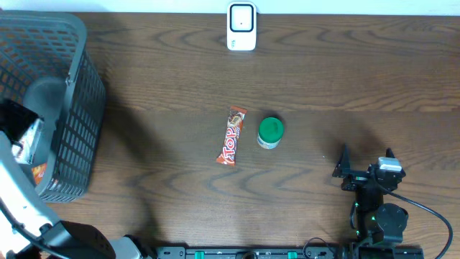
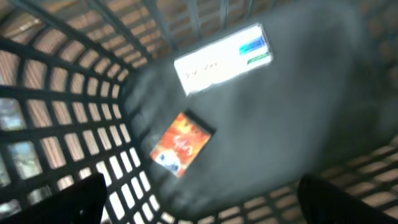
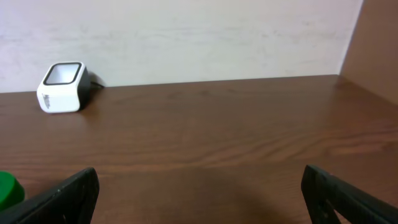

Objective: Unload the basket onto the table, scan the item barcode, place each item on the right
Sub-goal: 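Reach left gripper into basket and grasp small orange box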

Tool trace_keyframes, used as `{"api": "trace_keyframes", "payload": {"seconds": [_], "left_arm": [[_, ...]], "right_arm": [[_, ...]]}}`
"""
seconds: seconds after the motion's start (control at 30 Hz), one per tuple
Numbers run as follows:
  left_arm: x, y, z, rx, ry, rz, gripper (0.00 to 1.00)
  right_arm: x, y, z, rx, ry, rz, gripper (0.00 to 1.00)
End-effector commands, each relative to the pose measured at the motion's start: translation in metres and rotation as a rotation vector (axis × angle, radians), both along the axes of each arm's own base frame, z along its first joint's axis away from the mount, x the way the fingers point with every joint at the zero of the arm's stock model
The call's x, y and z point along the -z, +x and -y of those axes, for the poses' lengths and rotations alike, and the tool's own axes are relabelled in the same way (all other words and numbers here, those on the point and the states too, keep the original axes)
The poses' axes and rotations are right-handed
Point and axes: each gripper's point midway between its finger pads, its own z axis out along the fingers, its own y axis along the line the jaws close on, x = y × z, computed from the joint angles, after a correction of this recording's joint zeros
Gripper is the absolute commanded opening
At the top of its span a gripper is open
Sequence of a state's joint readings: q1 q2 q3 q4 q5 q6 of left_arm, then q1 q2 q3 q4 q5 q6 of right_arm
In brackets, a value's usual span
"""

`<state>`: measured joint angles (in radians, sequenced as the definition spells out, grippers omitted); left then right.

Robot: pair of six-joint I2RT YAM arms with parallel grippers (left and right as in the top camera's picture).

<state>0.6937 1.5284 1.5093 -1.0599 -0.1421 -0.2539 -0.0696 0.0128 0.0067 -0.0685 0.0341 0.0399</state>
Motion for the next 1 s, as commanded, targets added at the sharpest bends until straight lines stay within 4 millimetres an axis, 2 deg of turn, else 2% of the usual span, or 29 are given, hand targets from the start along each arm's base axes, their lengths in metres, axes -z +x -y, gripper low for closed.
{"api": "trace_keyframes", "payload": {"seconds": [0.0, 0.03, 0.13, 0.4, 0.53, 0.67, 0.83, 0.97], "left_arm": [[0.037, -0.015, 0.006, 0.131, -0.015, -0.141, 0.98], [0.050, -0.016, 0.008, 0.149, -0.025, -0.156, 0.98], [0.069, -0.018, 0.009, 0.188, -0.028, -0.180, 0.98], [0.080, -0.004, 0.009, 0.386, -0.012, -0.197, 0.98], [0.093, -0.005, -0.002, 0.380, -0.025, -0.212, 0.98], [0.115, -0.010, -0.009, 0.358, -0.075, -0.246, 0.98], [0.147, -0.007, -0.005, 0.363, -0.189, -0.233, 0.98], [0.168, -0.013, -0.003, 0.355, -0.249, -0.270, 0.98]], "right_arm": [[0.000, 0.000, -0.001, -0.005, -0.012, 0.001, 0.99], [0.000, 0.000, -0.001, -0.005, -0.012, 0.001, 0.99], [0.000, 0.000, -0.001, -0.005, -0.012, 0.001, 0.99], [0.000, 0.000, -0.001, -0.005, -0.012, 0.001, 0.99], [0.000, 0.000, -0.001, -0.005, -0.012, 0.001, 0.99], [0.000, 0.000, -0.001, -0.005, -0.012, 0.001, 0.99], [0.000, 0.000, -0.001, -0.005, -0.012, 0.001, 0.99], [0.000, 0.000, -0.001, -0.005, -0.012, 0.001, 0.99]]}}
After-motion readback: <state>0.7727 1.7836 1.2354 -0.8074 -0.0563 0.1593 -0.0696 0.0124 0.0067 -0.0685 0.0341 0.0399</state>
